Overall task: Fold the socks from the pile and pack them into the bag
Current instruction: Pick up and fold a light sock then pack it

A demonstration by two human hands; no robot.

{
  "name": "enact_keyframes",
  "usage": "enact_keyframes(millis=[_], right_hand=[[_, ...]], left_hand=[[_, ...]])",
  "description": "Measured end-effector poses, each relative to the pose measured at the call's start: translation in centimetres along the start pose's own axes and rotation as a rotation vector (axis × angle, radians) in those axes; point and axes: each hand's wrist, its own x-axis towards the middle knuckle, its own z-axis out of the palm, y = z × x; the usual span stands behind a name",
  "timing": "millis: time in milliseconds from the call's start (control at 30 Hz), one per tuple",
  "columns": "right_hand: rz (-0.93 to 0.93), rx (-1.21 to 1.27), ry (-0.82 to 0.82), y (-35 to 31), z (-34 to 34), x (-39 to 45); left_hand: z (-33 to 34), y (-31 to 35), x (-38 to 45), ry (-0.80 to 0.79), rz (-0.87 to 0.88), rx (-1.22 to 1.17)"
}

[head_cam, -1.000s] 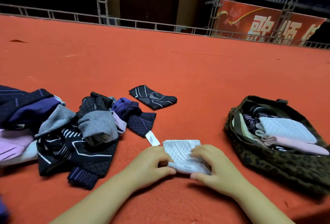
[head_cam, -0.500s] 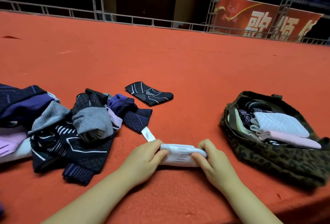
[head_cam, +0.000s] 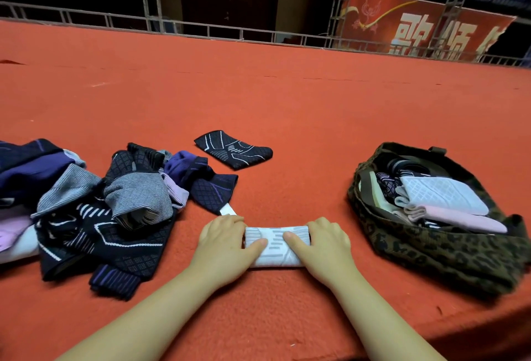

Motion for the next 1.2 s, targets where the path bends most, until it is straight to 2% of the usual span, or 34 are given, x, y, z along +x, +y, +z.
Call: enact_keyframes(millis=[67,133,267,333,433,633,800,900,967,1033,1100,1200], right_hand=[[-0.027,0.046,-0.022,0.1,0.0,-0.2],[-0.046,0.151,-0.027,0.4,-0.2,-0.3],[-0.022,0.687,0.009,0.5,-1.8,-1.1],[0.016,0.796,0.081,1.3,-3.1,-1.2],[0.079,0.997,0.127,3.4,-5.9,-0.8],[0.142,1.104,0.122,10.1,-14.2,-0.9],[0.23,1.11,0.139,16.1,-18.4,-0.1],[0.301,1.185,0.186,18.9,-19.2,0.2],[0.389,1.282,0.201,20.3,-19.4,0.1],[0.444,1.294,0.139,21.2,-19.1,-0.4],[0.445,1.205,0.05,21.7,-18.7,-0.9],[0.362,1.037,-0.068,21.3,-18.2,-1.2]], left_hand=[[-0.1,0.0,0.2,-0.027,0.005,-0.028],[-0.1,0.1,0.3,-0.027,-0.01,-0.172],[-0.6,2.7,0.0,-0.067,-0.077,-0.926],[-0.5,5.0,0.8,-0.053,-0.095,-1.129],[-0.7,9.2,2.7,-0.029,-0.045,-1.187],[-1.5,18.2,6.6,-0.152,0.073,-1.268],[-1.6,24.5,8.6,-0.214,0.102,-1.249],[-1.1,26.6,8.9,-0.187,0.073,-1.186],[0.1,26.6,8.1,-0.172,0.168,-0.984],[1.5,26.0,6.8,-0.24,0.326,-0.693],[2.2,25.7,5.6,-0.297,0.449,-0.503],[2.3,26.4,4.4,-0.275,0.616,-0.214]])
